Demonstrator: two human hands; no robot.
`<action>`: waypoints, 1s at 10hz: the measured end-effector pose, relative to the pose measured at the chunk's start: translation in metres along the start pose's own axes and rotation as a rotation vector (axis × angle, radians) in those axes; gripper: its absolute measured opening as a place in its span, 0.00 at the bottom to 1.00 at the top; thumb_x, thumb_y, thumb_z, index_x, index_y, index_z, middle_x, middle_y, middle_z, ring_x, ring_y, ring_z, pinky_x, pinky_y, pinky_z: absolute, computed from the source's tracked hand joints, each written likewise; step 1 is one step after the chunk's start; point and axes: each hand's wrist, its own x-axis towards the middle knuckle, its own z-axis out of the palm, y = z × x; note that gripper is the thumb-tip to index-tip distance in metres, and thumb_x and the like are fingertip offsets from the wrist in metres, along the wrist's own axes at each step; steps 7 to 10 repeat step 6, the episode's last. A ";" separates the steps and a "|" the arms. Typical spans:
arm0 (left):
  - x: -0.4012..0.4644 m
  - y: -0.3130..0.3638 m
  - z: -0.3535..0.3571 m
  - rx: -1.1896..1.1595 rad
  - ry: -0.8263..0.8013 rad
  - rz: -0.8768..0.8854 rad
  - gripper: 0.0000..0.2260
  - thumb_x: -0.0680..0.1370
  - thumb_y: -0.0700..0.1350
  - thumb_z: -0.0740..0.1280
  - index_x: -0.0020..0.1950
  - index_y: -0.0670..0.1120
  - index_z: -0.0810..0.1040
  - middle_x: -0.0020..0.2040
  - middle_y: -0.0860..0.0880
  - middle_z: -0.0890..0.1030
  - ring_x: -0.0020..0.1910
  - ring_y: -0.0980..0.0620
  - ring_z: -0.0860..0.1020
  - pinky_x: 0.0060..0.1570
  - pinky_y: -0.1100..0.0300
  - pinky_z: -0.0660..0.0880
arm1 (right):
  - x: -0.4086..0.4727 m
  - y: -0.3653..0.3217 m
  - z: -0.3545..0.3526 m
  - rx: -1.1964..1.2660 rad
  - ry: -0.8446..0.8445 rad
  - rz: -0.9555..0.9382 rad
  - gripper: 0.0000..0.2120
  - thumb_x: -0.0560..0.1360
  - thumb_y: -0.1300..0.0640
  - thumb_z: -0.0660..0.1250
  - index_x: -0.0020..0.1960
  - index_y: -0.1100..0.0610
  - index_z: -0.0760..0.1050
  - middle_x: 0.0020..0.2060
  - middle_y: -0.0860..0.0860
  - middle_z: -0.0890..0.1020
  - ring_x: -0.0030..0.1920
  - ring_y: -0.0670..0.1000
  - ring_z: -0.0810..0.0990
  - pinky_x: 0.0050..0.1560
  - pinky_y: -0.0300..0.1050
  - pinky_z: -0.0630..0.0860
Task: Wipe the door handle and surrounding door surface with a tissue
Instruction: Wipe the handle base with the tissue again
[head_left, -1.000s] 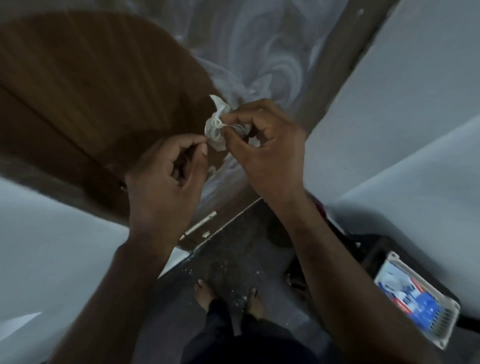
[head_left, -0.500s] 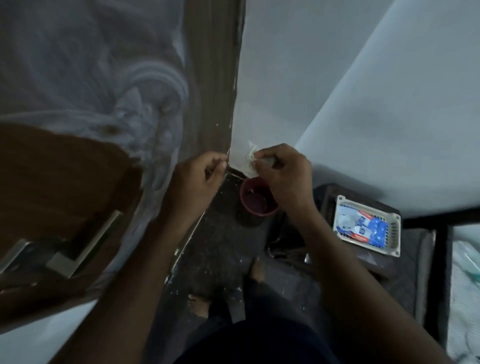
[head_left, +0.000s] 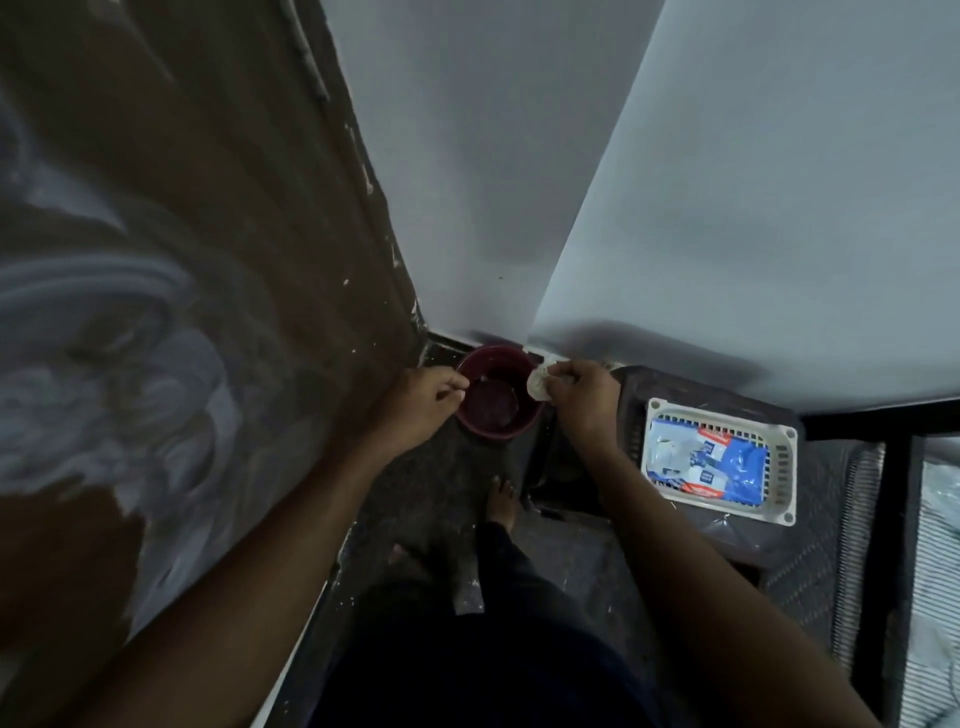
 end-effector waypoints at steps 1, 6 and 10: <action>0.025 -0.008 0.009 -0.026 -0.031 -0.061 0.10 0.81 0.42 0.69 0.61 0.45 0.84 0.54 0.49 0.85 0.55 0.52 0.83 0.51 0.64 0.74 | 0.025 0.011 0.017 0.019 0.004 0.070 0.08 0.71 0.68 0.68 0.49 0.65 0.83 0.42 0.55 0.82 0.42 0.50 0.78 0.32 0.18 0.66; 0.090 -0.022 0.000 -0.093 -0.074 -0.109 0.11 0.83 0.43 0.66 0.63 0.44 0.82 0.58 0.48 0.85 0.55 0.52 0.82 0.52 0.61 0.74 | 0.072 0.024 0.058 -0.130 -0.119 0.137 0.09 0.76 0.66 0.64 0.47 0.66 0.83 0.45 0.60 0.85 0.43 0.56 0.83 0.37 0.42 0.74; 0.090 -0.022 0.000 -0.093 -0.074 -0.109 0.11 0.83 0.43 0.66 0.63 0.44 0.82 0.58 0.48 0.85 0.55 0.52 0.82 0.52 0.61 0.74 | 0.072 0.024 0.058 -0.130 -0.119 0.137 0.09 0.76 0.66 0.64 0.47 0.66 0.83 0.45 0.60 0.85 0.43 0.56 0.83 0.37 0.42 0.74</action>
